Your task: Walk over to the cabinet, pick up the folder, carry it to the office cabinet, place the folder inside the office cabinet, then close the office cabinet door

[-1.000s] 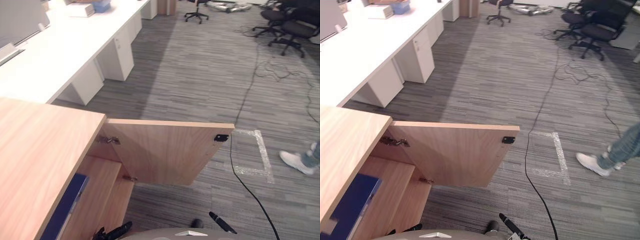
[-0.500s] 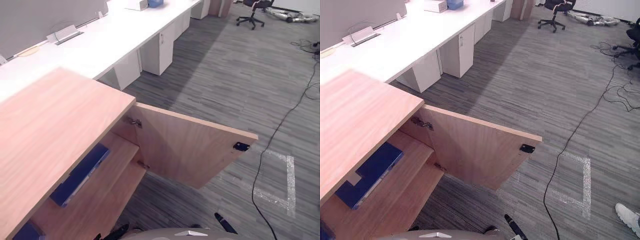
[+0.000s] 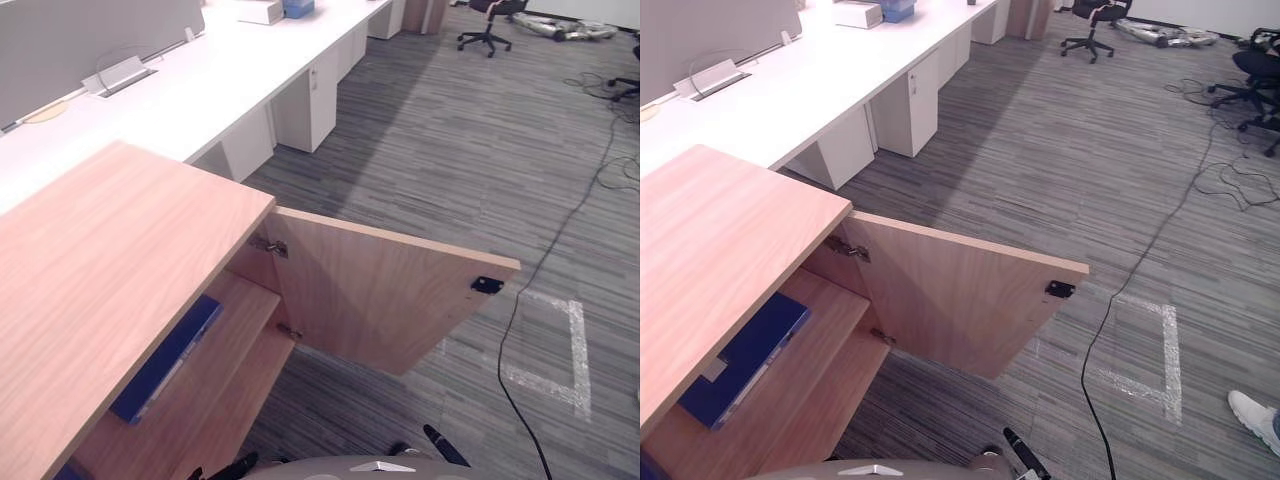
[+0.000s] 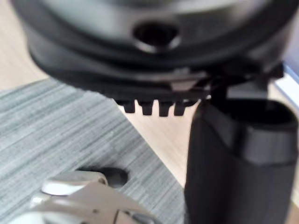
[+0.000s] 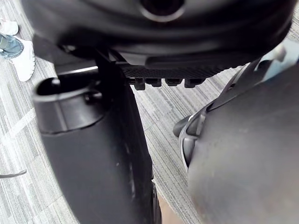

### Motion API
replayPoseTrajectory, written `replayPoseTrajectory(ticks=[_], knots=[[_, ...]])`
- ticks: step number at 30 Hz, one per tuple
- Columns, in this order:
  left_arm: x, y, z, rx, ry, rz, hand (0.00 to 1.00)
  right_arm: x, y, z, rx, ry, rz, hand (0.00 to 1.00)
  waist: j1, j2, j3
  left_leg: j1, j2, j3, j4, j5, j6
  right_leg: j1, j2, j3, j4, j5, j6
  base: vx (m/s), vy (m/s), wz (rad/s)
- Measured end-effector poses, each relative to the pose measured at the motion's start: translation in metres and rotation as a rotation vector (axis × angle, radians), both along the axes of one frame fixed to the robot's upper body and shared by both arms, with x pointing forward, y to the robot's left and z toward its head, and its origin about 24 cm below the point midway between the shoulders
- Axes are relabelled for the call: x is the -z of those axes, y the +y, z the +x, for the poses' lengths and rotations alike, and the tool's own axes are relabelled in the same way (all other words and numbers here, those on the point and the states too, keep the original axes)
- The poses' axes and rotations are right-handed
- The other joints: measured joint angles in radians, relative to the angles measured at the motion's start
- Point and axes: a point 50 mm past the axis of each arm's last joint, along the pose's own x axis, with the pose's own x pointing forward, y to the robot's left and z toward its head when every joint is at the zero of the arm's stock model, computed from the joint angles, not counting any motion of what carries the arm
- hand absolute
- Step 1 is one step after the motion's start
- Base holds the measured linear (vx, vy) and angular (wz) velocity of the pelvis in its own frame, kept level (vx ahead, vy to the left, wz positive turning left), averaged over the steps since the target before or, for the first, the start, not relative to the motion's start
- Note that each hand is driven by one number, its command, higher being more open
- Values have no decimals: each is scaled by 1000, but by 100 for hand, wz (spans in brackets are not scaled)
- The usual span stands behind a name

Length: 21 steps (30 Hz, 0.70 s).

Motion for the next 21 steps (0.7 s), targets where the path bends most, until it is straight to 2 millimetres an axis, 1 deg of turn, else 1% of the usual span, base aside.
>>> replayPoseTrajectory(ticks=[1, 3, 4, 5, 6, 7, 8, 9, 10, 11, 13, 15, 18, 21], knots=[[-1, 1, 2, -2, -8, 4, 100, 0, -1, 0, 0, 1, -3, 100, -1, -2, 1, -19, 12, 9, 51, -30, 2, 0, 0, 6, -9, 4, 7, -61, -24, -24], [-1, 2, 2, -13, -13, 6, 100, 0, -2, -3, -3, 5, -6, 100, 0, -4, -2, -38, 20, 27, 104, -61, 5, 3, 3, 8, -35, 12, 18, -79, -7, -34], [-1, 2, 2, -23, -13, 6, 100, 0, -2, -3, -12, 8, -6, 100, 2, -4, -2, -44, 27, 46, 126, -74, 4, 0, 8, 10, -58, 14, 13, -97, 8, -37], [-1, 2, 1, -32, -13, 6, 100, 0, -2, -2, -19, 5, -6, 100, 5, -3, -5, -48, 32, 61, 131, -76, 4, -4, 9, 5, -65, 3, -3, -94, 12, -51], [0, 0, -1, -50, -11, 2, 100, 0, -2, -2, -19, 6, -5, 100, 16, 1, -10, -47, 41, 89, 124, -75, 2, -10, 4, -50, -67, -14, -28, -46, 18, -69], [0, -2, -3, -61, -8, 0, 100, 0, 0, -2, -27, 9, -1, 100, 29, -4, -20, -46, 48, 123, 110, -70, -3, -9, 1, -100, -89, -7, -25, 4, 17, -76], [0, -1, -3, -71, -9, 1, 100, 0, 2, -1, -36, 8, 2, 100, 33, -8, -23, -47, 52, 138, 109, -69, -6, -8, 7, -108, -107, 7, -18, 67, -22, -77], [0, 1, -4, -89, -9, 5, 100, 1, 6, 1, -47, 4, 11, 100, 38, -24, -26, -43, 55, 161, 111, -68, -14, -6, 22, -90, -153, 64, -11, 59, -49, -53], [0, 2, -5, -94, -7, 7, 100, 1, 7, 1, -49, 3, 15, 100, 39, -32, -27, -36, 56, 172, 111, -68, -18, -3, 28, -76, -168, 93, 4, 67, -89, -57], [0, 2, -7, -104, -1, 7, 100, 1, 7, 1, -55, 4, 15, 100, 38, -32, -28, -18, 67, 185, 109, -68, -28, 9, 47, -60, -186, 102, 15, 44, -75, -42], [0, 1, -7, -109, 4, 12, 100, 1, 6, -2, -50, 9, 10, 100, 26, -26, -43, -7, 83, 194, 99, -66, -43, 14, 77, -46, -201, 101, 14, 42, -66, -29], [0, 1, -4, -102, -2, 12, 100, 1, 3, -4, -38, 12, 5, 100, 24, -24, -44, 6, 95, 196, 87, -60, -54, 24, 91, -45, -213, 99, 11, 30, -23, -9], [0, 0, -2, -84, -4, 12, 100, 0, -6, -8, 9, 18, -11, 100, 24, -20, -45, 21, 103, 189, 74, -58, -58, 39, 104, -46, -220, 94, 5, 3, 34, -3], [-1, 0, 4, -43, -12, 18, 100, -4, -20, -4, 5, 10, -55, 100, 25, -20, -46, 21, 98, 181, 73, -58, -58, 41, 104, -46, -220, 94, 5, -36, 84, 4]])
